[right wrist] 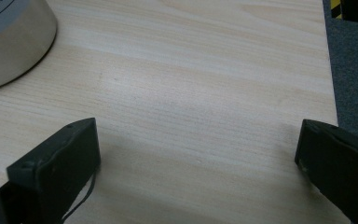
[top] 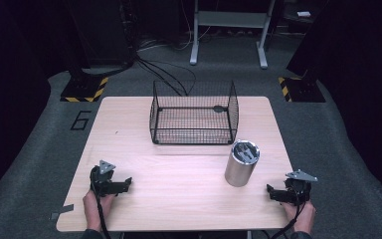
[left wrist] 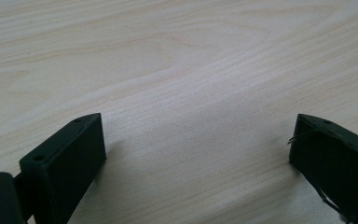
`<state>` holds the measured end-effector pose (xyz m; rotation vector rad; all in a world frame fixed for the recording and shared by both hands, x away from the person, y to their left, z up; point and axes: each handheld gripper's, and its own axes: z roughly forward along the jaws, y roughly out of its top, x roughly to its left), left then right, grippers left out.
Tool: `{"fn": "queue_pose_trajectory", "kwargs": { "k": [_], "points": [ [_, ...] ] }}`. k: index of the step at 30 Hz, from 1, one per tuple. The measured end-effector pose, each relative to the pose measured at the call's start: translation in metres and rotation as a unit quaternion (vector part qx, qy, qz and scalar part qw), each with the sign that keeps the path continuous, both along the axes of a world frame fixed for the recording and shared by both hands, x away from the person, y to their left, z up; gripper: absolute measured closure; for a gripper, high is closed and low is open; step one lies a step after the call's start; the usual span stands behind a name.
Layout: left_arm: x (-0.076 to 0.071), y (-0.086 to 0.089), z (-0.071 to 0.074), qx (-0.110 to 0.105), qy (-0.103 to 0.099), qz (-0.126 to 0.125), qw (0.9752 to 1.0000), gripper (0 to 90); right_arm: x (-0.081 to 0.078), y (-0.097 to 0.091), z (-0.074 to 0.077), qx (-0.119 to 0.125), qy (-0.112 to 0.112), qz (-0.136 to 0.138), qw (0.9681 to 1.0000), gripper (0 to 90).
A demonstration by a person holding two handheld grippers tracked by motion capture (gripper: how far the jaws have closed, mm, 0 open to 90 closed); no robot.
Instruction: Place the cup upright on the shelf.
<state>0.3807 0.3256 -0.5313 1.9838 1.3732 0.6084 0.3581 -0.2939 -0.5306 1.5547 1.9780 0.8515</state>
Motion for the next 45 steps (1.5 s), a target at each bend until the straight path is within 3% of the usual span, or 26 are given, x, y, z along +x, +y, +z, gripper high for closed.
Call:
{"fn": "queue_pose_trajectory", "kwargs": {
  "k": [15,21,30,37,45],
  "points": [
    [0.0,0.0,0.0,0.0,0.0,0.0,1.0,3.4,0.002,-0.001,0.002,-0.007,0.012,0.0,0.9999,0.0],
    [0.0,0.0,0.0,0.0,0.0,0.0,1.0,3.4,0.0,-0.001,0.006,0.01,0.016,-0.006,0.9998,0.0],
    [0.0,0.0,0.0,0.0,0.0,0.0,1.0,3.5,-0.015,0.007,0.028,0.023,0.009,0.007,0.9997,0.0],
    [0.0,0.0,0.0,0.0,0.0,0.0,1.0,3.5,-0.019,0.021,0.05,0.019,-0.006,0.036,0.9992,0.0],
    [0.0,0.0,0.0,0.0,0.0,0.0,1.0,3.5,-0.02,0.039,0.072,0.018,-0.008,0.072,0.9972,0.0]
  ]
}}
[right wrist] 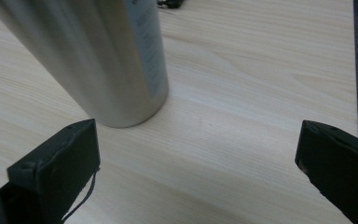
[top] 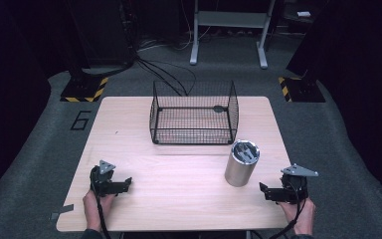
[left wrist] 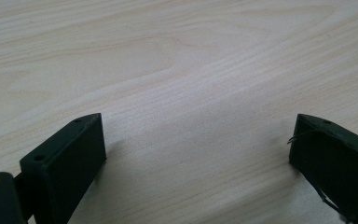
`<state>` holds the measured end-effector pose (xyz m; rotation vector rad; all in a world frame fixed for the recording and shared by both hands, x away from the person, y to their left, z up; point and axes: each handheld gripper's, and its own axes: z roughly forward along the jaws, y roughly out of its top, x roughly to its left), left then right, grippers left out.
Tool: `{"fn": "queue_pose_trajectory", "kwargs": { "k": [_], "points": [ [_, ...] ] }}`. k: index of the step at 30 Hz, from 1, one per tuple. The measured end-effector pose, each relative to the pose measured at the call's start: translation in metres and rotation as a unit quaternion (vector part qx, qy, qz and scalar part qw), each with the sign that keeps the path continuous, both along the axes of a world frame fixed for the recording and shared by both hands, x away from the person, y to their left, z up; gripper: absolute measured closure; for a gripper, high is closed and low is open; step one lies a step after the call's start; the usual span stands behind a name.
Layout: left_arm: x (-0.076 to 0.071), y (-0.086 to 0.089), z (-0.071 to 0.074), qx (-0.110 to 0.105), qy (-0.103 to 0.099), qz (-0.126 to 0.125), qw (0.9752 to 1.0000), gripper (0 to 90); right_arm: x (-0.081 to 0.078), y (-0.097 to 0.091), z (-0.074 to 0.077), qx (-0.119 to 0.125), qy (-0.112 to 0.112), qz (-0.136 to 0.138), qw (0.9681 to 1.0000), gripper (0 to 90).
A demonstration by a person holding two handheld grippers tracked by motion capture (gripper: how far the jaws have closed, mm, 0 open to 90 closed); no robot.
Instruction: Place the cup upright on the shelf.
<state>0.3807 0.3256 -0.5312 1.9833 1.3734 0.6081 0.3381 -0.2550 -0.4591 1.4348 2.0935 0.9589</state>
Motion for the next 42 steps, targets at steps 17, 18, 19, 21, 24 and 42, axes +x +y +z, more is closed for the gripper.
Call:
{"fn": "queue_pose_trajectory", "kwargs": {
  "k": [17,18,19,21,24,42],
  "points": [
    [0.0,0.0,0.0,0.0,0.0,0.0,1.0,3.5,0.006,0.022,0.034,0.022,-0.011,0.036,0.999,0.0],
    [0.0,0.0,0.0,0.0,0.0,0.0,1.0,3.5,0.007,0.024,0.035,0.02,-0.012,0.039,0.999,0.0],
    [0.0,0.0,0.0,0.0,0.0,0.0,1.0,3.5,0.008,0.025,0.036,0.019,-0.013,0.041,0.9989,0.0],
    [0.0,0.0,0.0,0.0,0.0,0.0,1.0,3.5,0.009,0.028,0.038,0.021,-0.015,0.045,0.9987,0.0],
    [0.0,0.0,0.0,0.0,0.0,0.0,1.0,3.5,0.012,0.033,0.041,0.021,-0.017,0.051,0.9983,0.0],
    [0.0,0.0,0.0,-0.003,0.001,0.002,1.0,3.5,0.03,0.054,0.048,0.019,-0.026,0.076,0.9966,0.0]
  ]
}}
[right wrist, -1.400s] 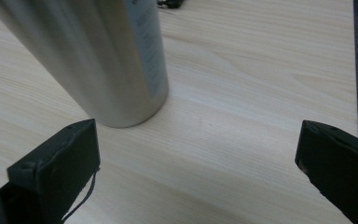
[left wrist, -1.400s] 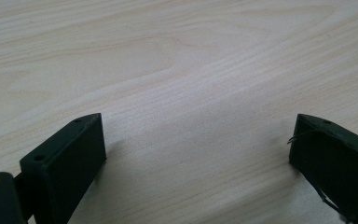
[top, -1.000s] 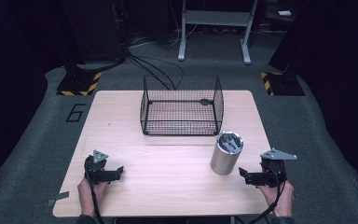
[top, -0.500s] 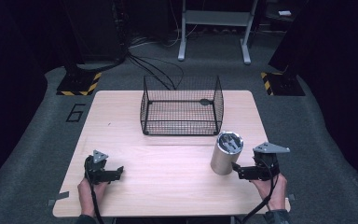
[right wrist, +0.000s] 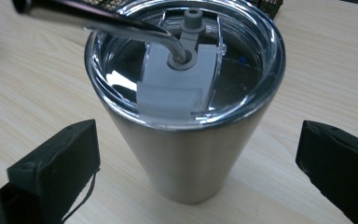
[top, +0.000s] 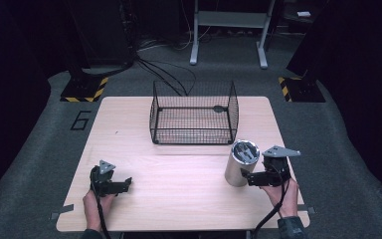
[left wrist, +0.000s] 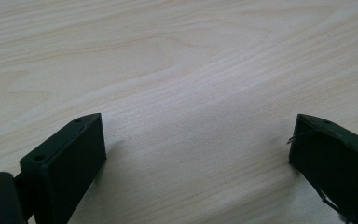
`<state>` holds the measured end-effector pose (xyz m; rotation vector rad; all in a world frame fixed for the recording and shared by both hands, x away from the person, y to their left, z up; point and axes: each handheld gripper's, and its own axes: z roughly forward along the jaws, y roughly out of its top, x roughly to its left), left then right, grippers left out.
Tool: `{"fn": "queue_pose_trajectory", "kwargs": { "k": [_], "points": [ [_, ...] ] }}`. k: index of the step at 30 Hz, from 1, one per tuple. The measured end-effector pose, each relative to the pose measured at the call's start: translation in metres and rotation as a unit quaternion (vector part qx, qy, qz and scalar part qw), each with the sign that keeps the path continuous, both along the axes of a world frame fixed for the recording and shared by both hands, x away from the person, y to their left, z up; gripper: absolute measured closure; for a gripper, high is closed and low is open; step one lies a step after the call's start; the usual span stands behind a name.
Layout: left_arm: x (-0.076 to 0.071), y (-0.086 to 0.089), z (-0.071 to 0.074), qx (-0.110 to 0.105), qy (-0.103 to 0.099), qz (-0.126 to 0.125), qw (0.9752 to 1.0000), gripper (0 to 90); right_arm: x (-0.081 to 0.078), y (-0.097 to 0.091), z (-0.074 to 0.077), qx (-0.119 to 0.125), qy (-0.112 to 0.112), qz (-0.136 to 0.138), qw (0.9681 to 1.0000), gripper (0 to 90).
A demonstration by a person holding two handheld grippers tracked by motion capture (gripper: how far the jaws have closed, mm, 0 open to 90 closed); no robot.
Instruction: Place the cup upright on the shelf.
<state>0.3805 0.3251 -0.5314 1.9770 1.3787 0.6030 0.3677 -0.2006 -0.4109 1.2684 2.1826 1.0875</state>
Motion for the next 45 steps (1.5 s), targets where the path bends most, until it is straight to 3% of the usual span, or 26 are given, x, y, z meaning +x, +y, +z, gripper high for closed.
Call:
{"fn": "queue_pose_trajectory", "kwargs": {
  "k": [14,45],
  "points": [
    [0.0,0.0,0.0,0.0,0.0,0.0,1.0,3.5,0.011,0.01,0.001,0.006,-0.003,0.007,1.0,0.0],
    [0.0,0.0,0.0,0.0,0.0,0.0,1.0,3.5,0.024,0.02,-0.012,0.035,-0.039,0.002,0.9986,0.0]
  ]
}}
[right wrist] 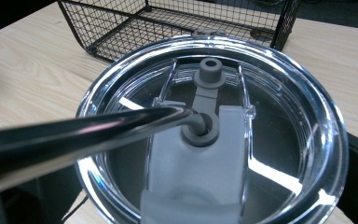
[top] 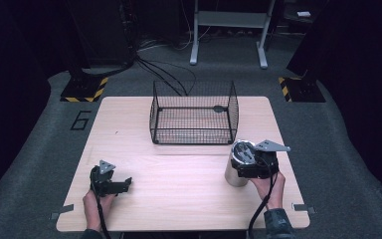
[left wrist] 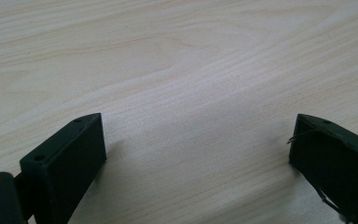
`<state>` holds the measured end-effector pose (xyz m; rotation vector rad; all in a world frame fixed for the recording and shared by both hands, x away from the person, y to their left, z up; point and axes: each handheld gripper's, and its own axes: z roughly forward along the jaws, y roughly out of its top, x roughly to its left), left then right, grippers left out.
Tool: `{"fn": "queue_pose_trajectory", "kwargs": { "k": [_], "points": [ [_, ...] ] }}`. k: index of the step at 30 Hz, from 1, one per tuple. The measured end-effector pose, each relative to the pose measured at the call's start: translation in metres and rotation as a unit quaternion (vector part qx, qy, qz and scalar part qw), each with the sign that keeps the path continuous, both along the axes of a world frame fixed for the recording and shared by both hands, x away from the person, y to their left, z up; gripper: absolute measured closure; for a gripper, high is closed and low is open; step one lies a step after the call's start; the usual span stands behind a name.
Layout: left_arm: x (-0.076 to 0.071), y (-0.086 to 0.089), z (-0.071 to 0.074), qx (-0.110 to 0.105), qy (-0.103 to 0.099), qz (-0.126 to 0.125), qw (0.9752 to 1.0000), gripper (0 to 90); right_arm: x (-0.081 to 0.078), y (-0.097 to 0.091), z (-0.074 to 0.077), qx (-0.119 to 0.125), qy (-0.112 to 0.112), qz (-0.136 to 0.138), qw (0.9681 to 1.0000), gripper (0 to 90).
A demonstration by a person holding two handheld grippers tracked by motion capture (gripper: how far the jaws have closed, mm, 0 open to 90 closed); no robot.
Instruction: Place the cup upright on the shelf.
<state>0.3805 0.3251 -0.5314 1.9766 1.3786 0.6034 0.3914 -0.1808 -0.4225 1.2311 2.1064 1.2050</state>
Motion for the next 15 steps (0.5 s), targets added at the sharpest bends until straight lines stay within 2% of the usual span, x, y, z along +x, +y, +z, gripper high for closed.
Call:
{"fn": "queue_pose_trajectory", "kwargs": {
  "k": [15],
  "points": [
    [0.0,0.0,0.0,0.0,0.0,0.0,1.0,3.5,0.0035,0.0045,-0.0071,0.012,-0.015,-0.014,0.9997,0.9]
  ]
}}
